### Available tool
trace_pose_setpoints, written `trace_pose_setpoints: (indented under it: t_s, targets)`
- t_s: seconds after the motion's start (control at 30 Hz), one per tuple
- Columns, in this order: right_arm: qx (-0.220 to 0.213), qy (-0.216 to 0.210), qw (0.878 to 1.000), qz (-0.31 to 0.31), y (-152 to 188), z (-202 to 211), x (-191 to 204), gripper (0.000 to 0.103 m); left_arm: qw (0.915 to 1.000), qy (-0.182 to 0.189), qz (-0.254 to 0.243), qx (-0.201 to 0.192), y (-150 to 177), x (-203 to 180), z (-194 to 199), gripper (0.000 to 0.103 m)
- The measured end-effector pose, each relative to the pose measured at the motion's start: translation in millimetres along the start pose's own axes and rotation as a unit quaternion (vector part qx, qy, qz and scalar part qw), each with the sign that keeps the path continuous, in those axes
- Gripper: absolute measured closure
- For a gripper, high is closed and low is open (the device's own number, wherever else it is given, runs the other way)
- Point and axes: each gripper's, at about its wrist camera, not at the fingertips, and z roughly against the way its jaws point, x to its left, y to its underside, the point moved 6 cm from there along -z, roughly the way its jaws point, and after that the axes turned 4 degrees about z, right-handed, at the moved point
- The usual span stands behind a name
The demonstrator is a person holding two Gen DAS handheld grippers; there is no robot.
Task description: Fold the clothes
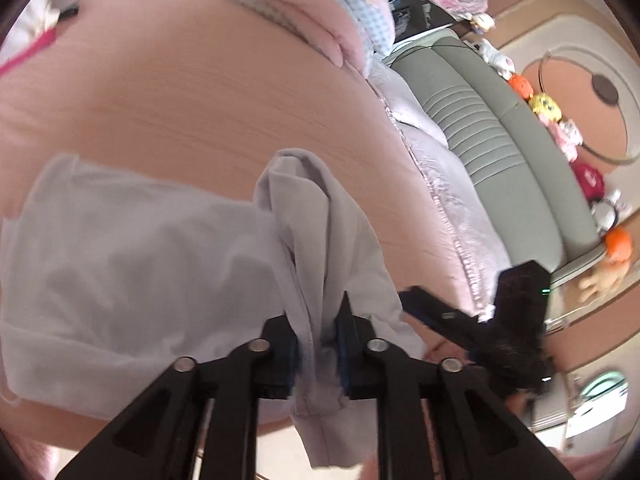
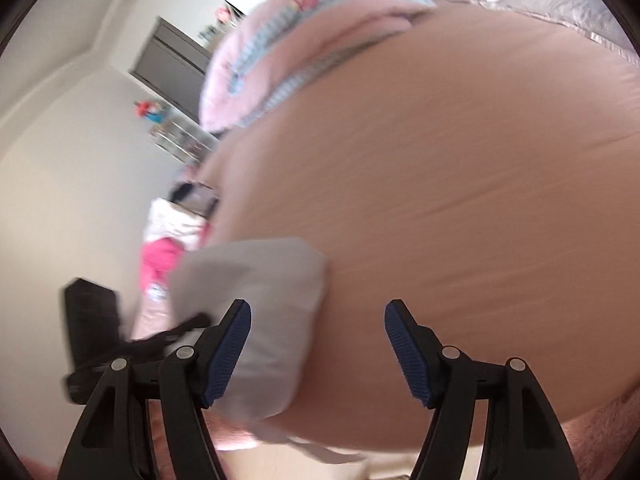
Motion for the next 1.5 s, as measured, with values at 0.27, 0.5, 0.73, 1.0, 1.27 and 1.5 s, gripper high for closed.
trace_pose_setpoints:
  t_s: [0.27, 0.5, 0.73, 1.0, 1.27, 1.5]
  targets:
    - [0.035, 0.004, 0.998, 0.058, 17, -31, 23, 0.034, 0.9955, 0.078, 0.054, -0.003, 6, 3, 9, 0.028]
    - [0.024, -0.033, 0.999, -0.021, 11, -27, 5, 0.034, 0.9988, 0.026, -0.029, 0.028, 22, -31, -27, 0.086]
    - [-0.034, -0.031, 0.996, -0.071, -2, -5, -13, 0.034, 0.9945, 0.102, 0.003, 0.023, -25, -61, -19, 0.09]
    - [-0.007, -0.08, 0.993, -0.092, -4, -8, 3, 0.034, 0.9941, 0.09, 0.061, -0.005, -45, -7, 16, 0.09]
    - [0.028, -0.016, 0.99, 0.134, -9, -25, 112, 0.034, 0.9904, 0.066, 0.115, -0.037, -54, 56, 54, 0.09]
    - [0.003, 0.06, 0.985, 0.16, -6, -35, 121, 0.034, 0.9969, -0.069, 0.031, 0.025, -54, 77, 40, 0.089]
